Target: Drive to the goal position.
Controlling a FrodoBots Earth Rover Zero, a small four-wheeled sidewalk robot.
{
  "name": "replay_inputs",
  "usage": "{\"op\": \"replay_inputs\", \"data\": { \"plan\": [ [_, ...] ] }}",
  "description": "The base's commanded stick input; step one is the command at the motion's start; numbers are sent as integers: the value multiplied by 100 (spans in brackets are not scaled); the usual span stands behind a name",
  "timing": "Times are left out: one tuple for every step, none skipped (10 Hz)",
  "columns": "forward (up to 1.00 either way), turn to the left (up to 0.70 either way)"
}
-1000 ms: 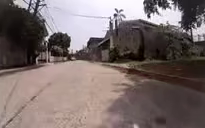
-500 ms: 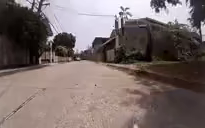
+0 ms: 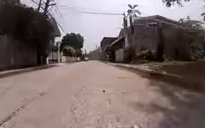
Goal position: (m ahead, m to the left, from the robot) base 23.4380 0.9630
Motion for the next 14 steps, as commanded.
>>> {"op": "replay_inputs", "data": {
  "plan": [
    [100, 0],
    [100, 0],
    [100, 0],
    [100, 0],
    [100, 0],
    [100, 0],
    [100, 0],
    [100, 0],
    [100, 0],
    [100, 0],
    [100, 0],
    [100, 0],
    [100, 0],
    [100, 0]
  ]
}}
